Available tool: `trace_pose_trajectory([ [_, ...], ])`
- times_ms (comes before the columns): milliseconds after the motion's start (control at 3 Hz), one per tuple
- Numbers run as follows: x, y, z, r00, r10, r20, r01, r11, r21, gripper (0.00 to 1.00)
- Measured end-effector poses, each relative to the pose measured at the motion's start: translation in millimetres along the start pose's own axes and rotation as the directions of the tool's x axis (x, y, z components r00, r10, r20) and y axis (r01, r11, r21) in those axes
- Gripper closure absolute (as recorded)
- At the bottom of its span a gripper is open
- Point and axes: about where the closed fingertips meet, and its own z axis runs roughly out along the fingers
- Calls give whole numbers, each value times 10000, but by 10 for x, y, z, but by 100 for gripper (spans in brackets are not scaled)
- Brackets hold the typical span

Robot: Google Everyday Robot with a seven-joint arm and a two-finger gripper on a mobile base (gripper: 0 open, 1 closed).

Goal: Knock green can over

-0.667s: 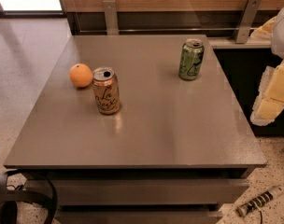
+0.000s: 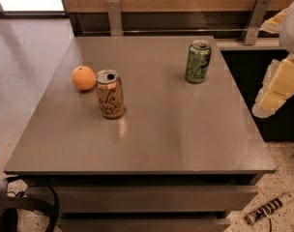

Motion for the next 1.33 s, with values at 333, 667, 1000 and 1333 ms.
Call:
trace_pose_trajectory([
  [333,57,-184,220,9833,1025,1506,-1124,9919,590,0],
  [667,31,-368,475,9034,2150,3710,-2628,9613,828,0],
  [1000,-81,-848,684,7555,2870,5890,-4166,9043,937,0],
  [1333,-170,-1199,777,6631,3104,6811,-5040,8579,997,0],
])
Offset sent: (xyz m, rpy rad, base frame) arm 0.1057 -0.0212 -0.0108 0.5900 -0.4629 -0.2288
